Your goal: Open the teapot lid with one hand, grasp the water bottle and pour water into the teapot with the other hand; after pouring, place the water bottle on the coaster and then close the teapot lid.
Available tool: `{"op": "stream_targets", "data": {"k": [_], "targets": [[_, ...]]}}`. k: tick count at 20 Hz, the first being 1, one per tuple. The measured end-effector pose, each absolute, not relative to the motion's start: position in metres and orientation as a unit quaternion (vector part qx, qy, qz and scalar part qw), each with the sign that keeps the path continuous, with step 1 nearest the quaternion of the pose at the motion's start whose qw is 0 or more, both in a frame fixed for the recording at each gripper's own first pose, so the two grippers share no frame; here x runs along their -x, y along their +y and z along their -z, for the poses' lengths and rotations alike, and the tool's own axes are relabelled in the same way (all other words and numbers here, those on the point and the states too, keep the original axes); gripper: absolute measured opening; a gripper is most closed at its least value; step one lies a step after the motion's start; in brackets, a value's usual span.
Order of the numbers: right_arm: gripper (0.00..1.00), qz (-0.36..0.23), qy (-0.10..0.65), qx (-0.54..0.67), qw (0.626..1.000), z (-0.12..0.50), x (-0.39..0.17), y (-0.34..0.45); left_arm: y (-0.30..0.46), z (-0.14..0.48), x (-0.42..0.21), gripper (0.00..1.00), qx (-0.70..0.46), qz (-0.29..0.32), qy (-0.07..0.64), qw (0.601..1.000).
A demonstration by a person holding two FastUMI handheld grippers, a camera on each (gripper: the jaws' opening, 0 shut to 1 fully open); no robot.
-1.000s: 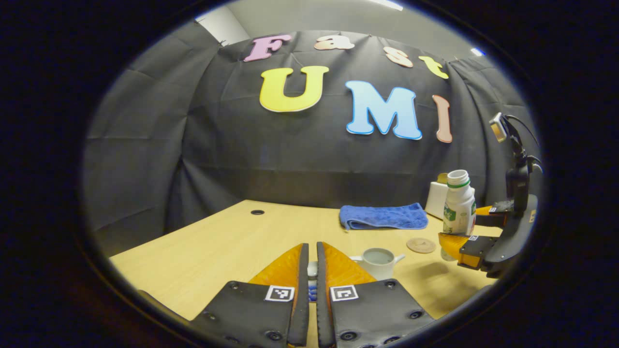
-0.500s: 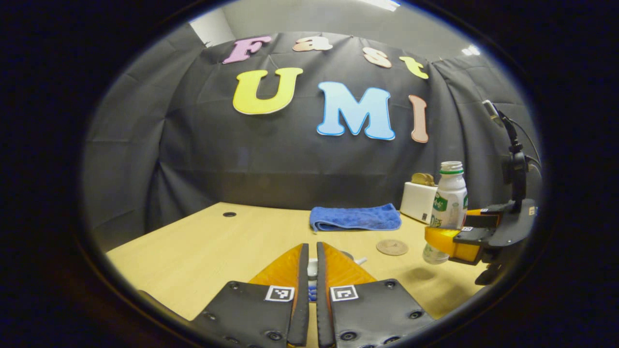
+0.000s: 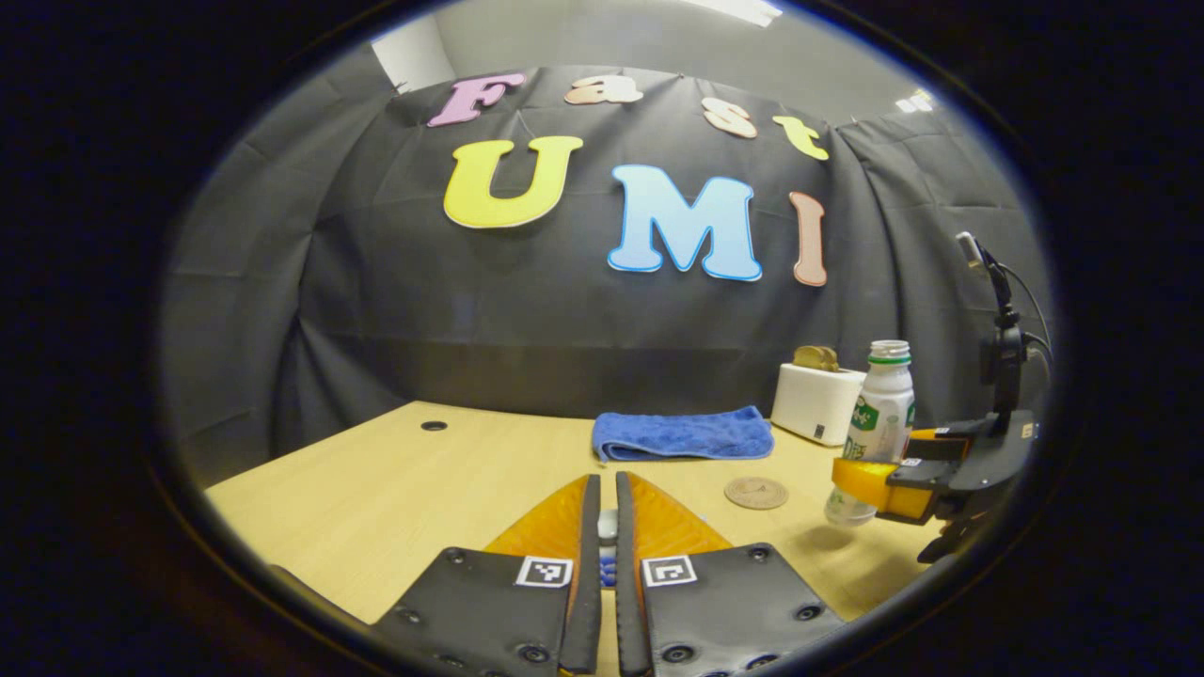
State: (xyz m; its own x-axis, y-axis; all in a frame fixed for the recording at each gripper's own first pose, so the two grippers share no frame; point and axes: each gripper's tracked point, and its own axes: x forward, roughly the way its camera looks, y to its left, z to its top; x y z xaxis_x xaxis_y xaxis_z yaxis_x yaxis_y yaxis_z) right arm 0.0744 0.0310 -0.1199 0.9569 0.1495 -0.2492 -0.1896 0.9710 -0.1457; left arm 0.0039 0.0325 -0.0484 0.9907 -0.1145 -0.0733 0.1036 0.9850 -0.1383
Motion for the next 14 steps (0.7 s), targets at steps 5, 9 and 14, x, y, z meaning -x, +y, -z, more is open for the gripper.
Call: {"op": "stream_targets", "data": {"k": [5, 9, 14], "targets": [[0.80, -0.084, 0.106, 0.096, 0.986, 0.116, -0.075, 0.026, 0.012, 0.053, -0.039, 0.17, 0.068, 0.085, 0.046, 0.993], [0.80, -0.093, 0.096, 0.103, 0.986, 0.113, -0.077, 0.027, 0.004, 0.064, -0.057, 0.17, 0.081, 0.094, 0.059, 0.991], [0.79, -0.102, 0.088, 0.103, 0.985, 0.113, -0.081, 0.027, 0.002, 0.070, -0.074, 0.17, 0.069, 0.094, 0.062, 0.991]]}}
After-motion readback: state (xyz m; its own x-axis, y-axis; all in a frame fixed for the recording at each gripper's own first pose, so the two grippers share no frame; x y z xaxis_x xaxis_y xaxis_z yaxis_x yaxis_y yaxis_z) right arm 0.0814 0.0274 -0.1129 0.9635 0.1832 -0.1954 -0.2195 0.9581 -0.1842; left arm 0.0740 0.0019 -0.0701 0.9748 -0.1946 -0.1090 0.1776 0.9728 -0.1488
